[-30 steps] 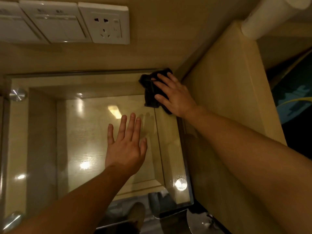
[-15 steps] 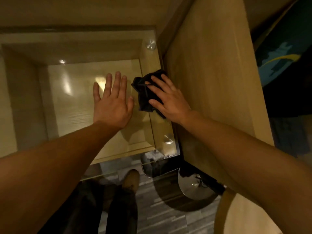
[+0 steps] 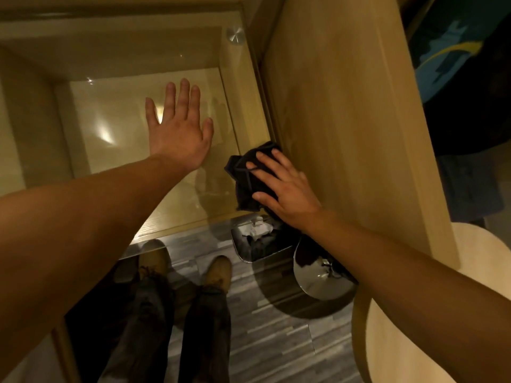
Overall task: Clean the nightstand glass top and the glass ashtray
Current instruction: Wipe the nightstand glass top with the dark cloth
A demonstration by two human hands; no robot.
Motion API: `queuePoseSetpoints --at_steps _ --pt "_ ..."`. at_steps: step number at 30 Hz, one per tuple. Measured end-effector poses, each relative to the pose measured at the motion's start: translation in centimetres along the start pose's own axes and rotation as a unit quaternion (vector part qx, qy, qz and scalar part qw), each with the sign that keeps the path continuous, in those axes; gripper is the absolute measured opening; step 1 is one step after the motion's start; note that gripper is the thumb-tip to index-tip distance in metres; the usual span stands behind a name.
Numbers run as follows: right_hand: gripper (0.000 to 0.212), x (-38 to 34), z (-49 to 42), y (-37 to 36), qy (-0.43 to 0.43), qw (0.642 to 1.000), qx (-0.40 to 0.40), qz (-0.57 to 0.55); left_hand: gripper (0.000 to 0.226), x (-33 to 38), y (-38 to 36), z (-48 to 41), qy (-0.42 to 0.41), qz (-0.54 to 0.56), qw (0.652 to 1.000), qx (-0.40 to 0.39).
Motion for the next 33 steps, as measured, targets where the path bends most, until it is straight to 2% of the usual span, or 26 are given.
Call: queuePoseSetpoints --at_steps 5,8,11,13,15,18,20,22,24,25,27,30,33 --pt "0.055 -0.8 3.3 -0.7 -0.021 0.999 0.004 -0.03 0.074 -0.3 0.5 -0.1 -0.022 0.013 0.999 -0.035" --pt "0.053 -1.3 4.8 -0.6 -0.035 0.998 -0.003 -0.05 0.071 0.3 1.8 1.9 -0.036 0.055 0.998 -0.017" --pt "0.05 -2.2 5.9 0.0 -0.03 0.997 -0.033 -0.07 0.064 2.6 3.3 6.8 -0.073 0.155 0.985 0.009" --pt "0.046 -3.0 6.7 0.6 -0.034 0.994 -0.054 -0.093 0.058 4.4 3.6 10.6 -0.064 0.26 0.963 -0.022" --pt "0.046 -3.9 7.8 1.6 -0.069 0.986 -0.078 -0.132 0.053 6.0 3.4 13.8 0.017 0.388 0.915 -0.105" --pt "0.05 -6.3 10.0 3.9 -0.127 0.966 -0.056 -0.219 0.063 8.5 3.4 17.7 0.136 0.536 0.792 -0.259" --pt "0.053 -8.0 11.5 6.2 -0.156 0.947 -0.006 -0.279 0.066 9.9 4.5 19.7 0.152 0.581 0.728 -0.331" --pt "0.056 -9.9 12.8 8.7 -0.179 0.929 0.03 -0.324 0.054 11.1 6.8 21.2 0.17 0.629 0.648 -0.394" --pt "0.062 -11.7 14.3 11.2 -0.185 0.919 0.053 -0.346 0.051 12.2 9.8 22.1 0.175 0.681 0.57 -0.424" --pt "0.067 -12.4 15.0 12.3 -0.182 0.918 0.065 -0.345 0.052 12.6 11.3 22.2 0.17 0.701 0.553 -0.418" --pt "0.075 -13.6 16.4 14.6 -0.185 0.919 0.092 -0.335 0.048 13.5 14.4 21.9 0.161 0.723 0.553 -0.381" --pt "0.083 -14.5 19.1 17.8 -0.232 0.907 0.153 -0.318 0.031 15.3 18.4 21.9 0.113 0.722 0.577 -0.364" --pt "0.084 -15.0 22.7 20.1 -0.296 0.859 0.2 -0.367 0.021 17.8 21.7 22.8 0.032 0.698 0.606 -0.38"
Point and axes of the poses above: each hand's wrist, its own z-axis away from the middle knuckle, its own y-axis out of the back of the hand, x = y × z, the point moved 5 cm from there along -z, towards the middle knuckle, and after that the axes turned 9 degrees about -z, right-handed, at the moved point
